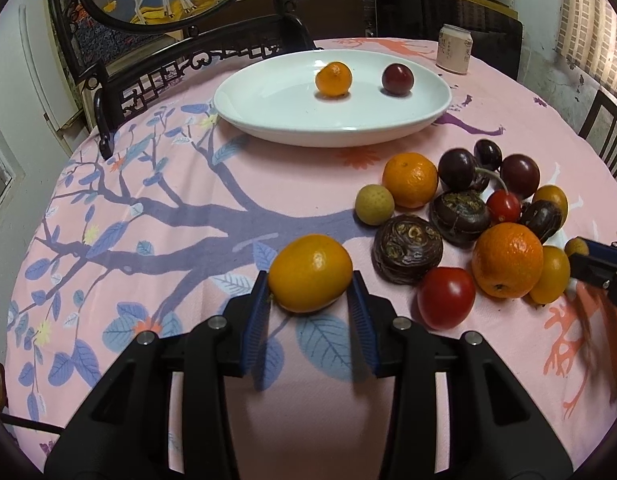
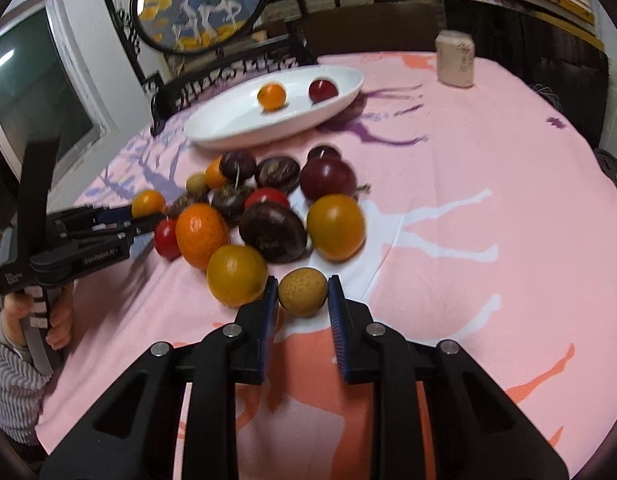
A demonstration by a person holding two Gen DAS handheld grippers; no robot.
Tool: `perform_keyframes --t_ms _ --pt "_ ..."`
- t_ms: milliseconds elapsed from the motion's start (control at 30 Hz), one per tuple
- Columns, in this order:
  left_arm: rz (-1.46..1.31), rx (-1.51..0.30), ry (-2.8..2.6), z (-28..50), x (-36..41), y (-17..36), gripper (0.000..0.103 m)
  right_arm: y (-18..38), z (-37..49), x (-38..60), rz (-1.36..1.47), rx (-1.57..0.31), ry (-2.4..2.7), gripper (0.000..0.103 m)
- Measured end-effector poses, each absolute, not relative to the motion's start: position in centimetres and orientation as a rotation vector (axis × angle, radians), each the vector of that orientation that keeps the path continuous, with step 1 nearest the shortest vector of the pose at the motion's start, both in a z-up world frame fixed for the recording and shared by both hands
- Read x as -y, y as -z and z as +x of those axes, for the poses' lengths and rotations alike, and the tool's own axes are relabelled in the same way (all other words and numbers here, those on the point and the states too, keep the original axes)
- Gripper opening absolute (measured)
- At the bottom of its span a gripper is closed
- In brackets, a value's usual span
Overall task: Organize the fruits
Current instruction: 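Carry the yellow orange and small tan fruit onto the plate and release both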
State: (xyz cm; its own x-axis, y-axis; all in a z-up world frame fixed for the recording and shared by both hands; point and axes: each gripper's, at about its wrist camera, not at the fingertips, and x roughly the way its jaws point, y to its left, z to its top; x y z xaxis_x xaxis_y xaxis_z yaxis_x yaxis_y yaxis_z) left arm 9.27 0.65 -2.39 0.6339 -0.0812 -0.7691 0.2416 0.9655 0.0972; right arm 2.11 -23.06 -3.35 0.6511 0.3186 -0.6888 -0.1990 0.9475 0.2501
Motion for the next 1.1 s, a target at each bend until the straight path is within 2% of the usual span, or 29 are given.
perform_keyframes --t_ms 133,300,467,600,633,800,867,900,933,967,1100 --pt "0.154 -0.841 0.184 10.4 -1.1 0.1 0.041 1.2 2.9 24.2 0.227 -0.757 -0.308 0.025" --pt "0.141 -0.794 0.161 14.8 -0.2 -3.2 0.041 -2.3 8.3 23.3 0.259 -0.737 -0.324 0.025" --pt "0.116 -0.811 0.142 19.4 0.8 -3.0 0.041 -2.9 14.9 19.9 0.243 -0.741 -0.33 0.025" --pt "0.079 -0.823 0.14 21.1 0.6 -2.0 0.054 -1.1 18.9 17.6 0.216 -0.777 -0.349 0.026" --pt "0.085 -0.823 0.147 21.0 0.7 -2.0 0.054 -0.7 19.0 17.4 0.202 -0.791 -0.347 0.032" --pt "0.112 -0.802 0.158 19.9 0.8 -2.3 0.055 -1.7 17.0 19.5 0.263 -0.744 -0.349 0.038" --pt "0.128 -0.783 0.15 18.9 0.6 -2.3 0.056 -2.6 15.8 20.2 0.28 -0.713 -0.344 0.047" --pt "0.131 -0.779 0.15 18.3 0.5 -2.3 0.059 -3.0 14.7 20.7 0.293 -0.695 -0.342 0.053" --pt "0.13 -0.775 0.148 17.7 0.3 -2.2 0.067 -3.2 14.1 21.0 0.3 -0.685 -0.341 0.058" --pt "0.126 -0.771 0.147 17.2 0.1 -2.2 0.07 -3.3 13.2 21.4 0.31 -0.672 -0.341 0.06" --pt "0.146 -0.77 0.153 14.0 -0.3 -1.1 0.071 -2.5 9.3 23.0 0.304 -0.648 -0.31 0.064"
